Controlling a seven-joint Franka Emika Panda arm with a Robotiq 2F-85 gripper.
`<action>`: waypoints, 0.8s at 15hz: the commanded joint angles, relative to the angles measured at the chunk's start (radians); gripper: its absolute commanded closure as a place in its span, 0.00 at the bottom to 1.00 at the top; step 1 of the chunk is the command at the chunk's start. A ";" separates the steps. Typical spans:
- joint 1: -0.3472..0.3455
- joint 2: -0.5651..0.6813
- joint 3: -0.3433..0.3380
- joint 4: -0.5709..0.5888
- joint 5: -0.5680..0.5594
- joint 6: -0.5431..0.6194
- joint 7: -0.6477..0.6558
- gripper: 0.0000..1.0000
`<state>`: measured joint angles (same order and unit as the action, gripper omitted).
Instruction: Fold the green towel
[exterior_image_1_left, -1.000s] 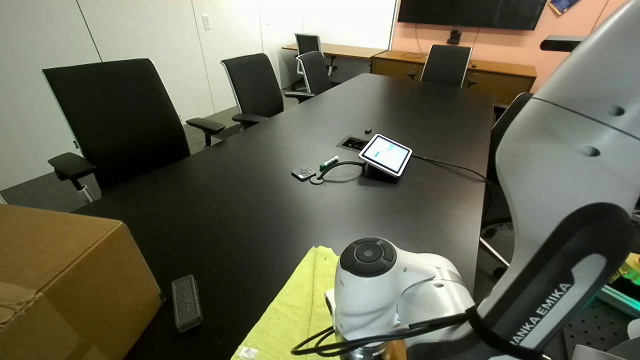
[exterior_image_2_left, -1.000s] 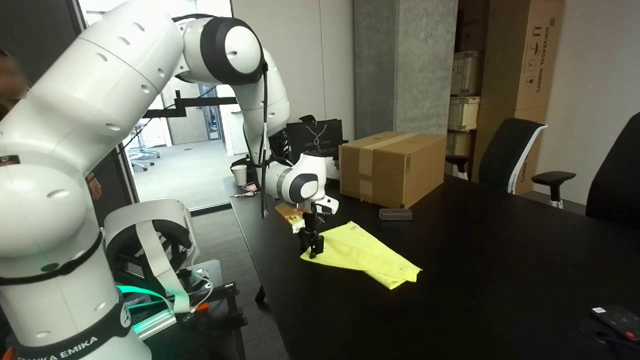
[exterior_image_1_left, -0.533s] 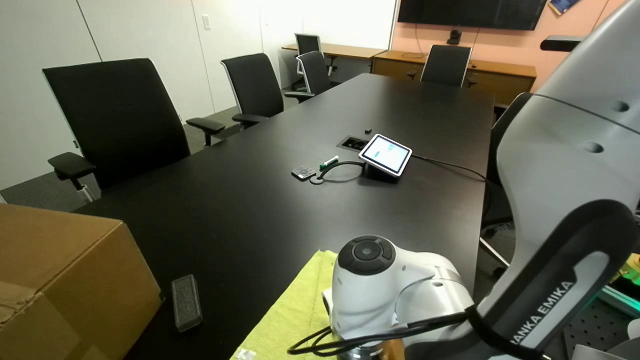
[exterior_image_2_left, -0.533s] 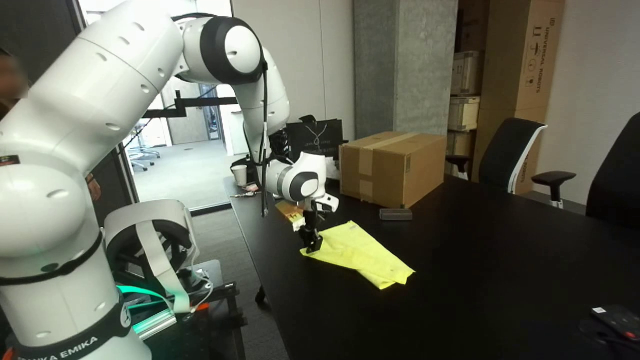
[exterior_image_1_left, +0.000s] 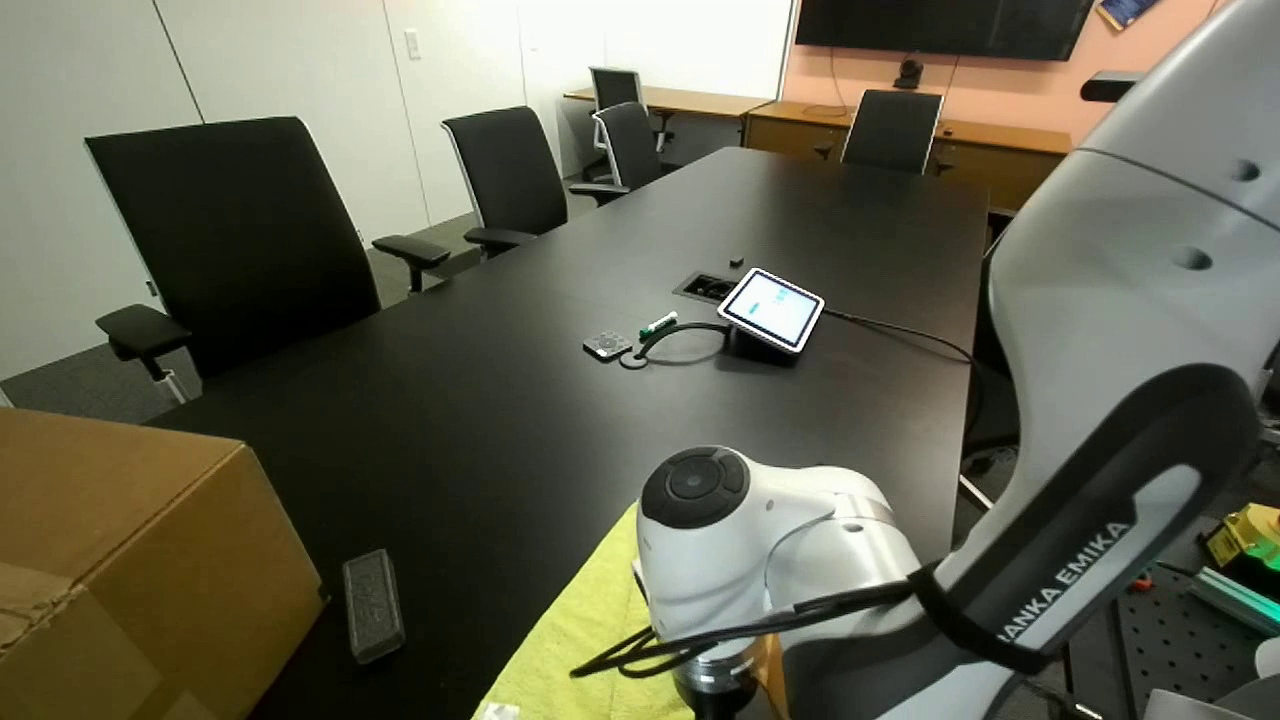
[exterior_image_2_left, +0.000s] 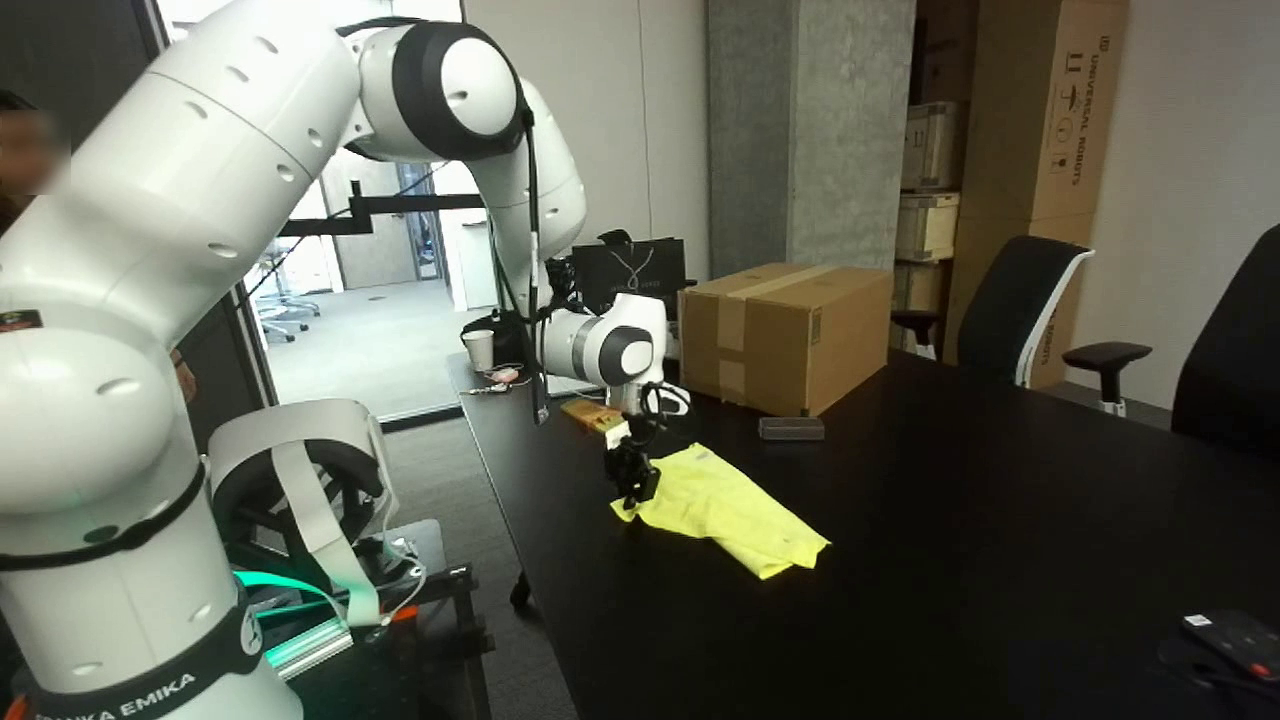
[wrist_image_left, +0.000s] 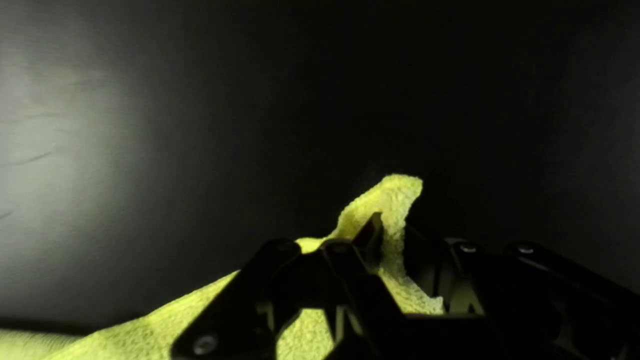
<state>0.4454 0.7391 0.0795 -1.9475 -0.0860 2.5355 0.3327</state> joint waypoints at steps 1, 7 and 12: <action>0.041 -0.034 -0.041 0.077 -0.103 -0.179 -0.023 0.97; 0.065 0.014 -0.031 0.289 -0.304 -0.423 -0.106 0.97; 0.112 0.108 -0.032 0.462 -0.461 -0.480 -0.192 0.97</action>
<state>0.5228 0.7703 0.0536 -1.6208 -0.4680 2.1093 0.2007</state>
